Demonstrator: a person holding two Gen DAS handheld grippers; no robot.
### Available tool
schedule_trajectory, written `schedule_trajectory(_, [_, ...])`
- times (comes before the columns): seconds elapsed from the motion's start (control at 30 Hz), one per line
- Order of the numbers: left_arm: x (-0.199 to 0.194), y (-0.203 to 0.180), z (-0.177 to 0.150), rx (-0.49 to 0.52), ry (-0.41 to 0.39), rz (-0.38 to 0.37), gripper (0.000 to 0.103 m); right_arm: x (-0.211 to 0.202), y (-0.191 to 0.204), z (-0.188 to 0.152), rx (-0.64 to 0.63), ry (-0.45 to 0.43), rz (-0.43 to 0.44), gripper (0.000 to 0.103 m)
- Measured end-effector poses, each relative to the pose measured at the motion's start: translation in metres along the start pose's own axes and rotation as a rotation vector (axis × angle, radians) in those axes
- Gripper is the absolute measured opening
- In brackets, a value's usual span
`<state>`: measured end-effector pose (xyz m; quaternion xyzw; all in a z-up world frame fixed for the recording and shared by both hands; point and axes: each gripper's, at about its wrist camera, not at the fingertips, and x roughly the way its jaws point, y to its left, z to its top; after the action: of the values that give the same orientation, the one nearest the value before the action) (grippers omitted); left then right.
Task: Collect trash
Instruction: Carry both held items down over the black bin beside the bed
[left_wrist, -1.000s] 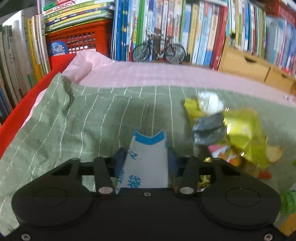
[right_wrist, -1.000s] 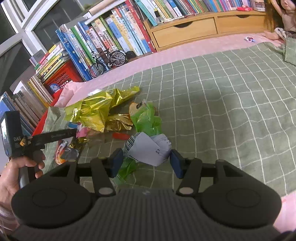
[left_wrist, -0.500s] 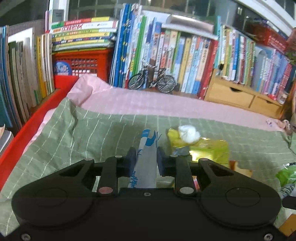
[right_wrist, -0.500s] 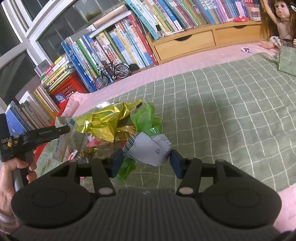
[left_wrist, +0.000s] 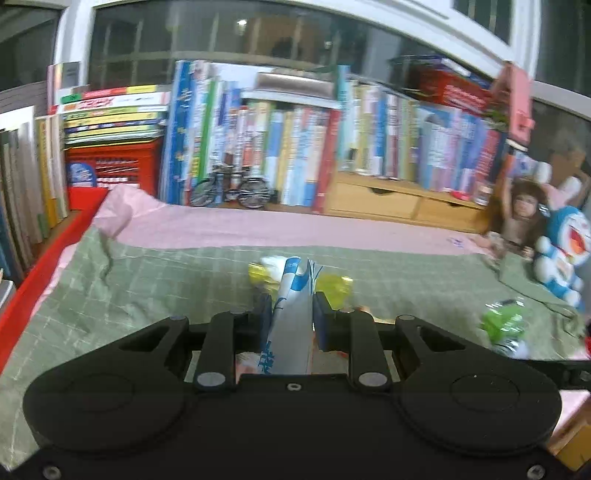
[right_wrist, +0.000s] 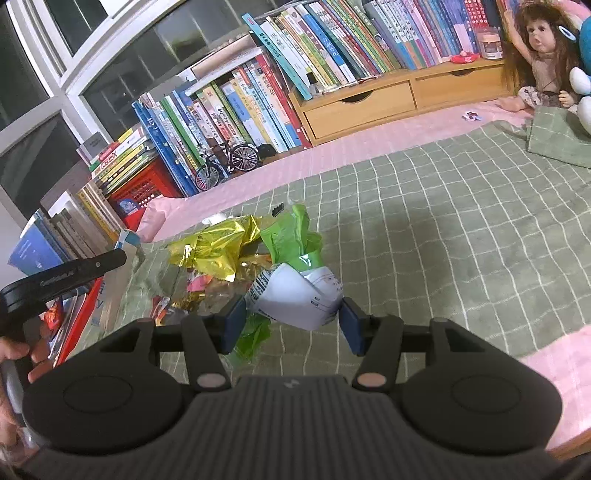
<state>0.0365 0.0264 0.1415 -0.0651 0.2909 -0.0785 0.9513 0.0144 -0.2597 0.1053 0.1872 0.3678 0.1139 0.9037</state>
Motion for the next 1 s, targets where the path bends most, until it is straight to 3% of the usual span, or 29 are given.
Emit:
schedule_trajectory(0.27, [-0.044, -0.03, -0.041, 0.026, -0.001, -0.137, 0.022, -0.019, -0.013, -0.026, 0.02, 0.03, 0.026, 0.058])
schedule_trajectory(0.47, [-0.075, -0.053, -0.083, 0.108, -0.009, -0.188, 0.022, -0.034, -0.021, -0.056, 0.011, 0.063, 0.033, 0.058])
schedule_trajectory(1.0, [-0.114, -0.085, -0.195, 0.191, 0.158, -0.335, 0.023, -0.057, -0.025, -0.143, -0.11, 0.262, 0.019, 0.059])
